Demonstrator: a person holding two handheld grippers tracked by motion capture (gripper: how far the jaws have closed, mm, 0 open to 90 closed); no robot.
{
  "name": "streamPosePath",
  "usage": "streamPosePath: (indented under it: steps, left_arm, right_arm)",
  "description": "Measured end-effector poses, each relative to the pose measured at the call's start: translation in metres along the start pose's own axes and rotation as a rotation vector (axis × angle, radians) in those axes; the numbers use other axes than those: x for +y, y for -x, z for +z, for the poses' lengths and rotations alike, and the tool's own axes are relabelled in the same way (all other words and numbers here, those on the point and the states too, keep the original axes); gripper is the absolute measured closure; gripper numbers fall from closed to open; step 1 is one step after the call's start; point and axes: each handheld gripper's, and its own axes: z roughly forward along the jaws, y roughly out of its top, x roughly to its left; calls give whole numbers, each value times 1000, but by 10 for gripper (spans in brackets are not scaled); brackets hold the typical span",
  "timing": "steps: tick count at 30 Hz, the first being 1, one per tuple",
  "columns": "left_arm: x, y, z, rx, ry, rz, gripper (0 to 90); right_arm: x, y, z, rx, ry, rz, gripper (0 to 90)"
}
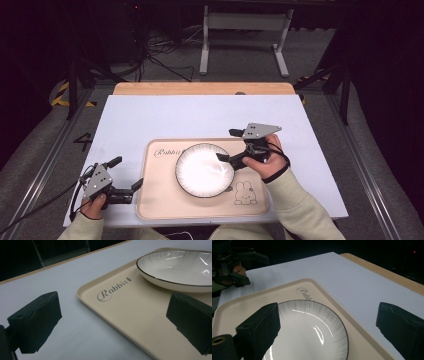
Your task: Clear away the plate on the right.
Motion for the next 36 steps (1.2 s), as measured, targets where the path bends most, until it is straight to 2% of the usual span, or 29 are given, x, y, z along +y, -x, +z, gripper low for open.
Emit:
streamPosePath:
  steps: [28,36]
  left_arm:
    - [0,0,0,1,3,-3,3]
    - [0,0,0,1,0,0,3]
  right_arm:
    - [-15,30,-68,-134,31,68,37]
    - [-19,36,-81,-166,26,78,35]
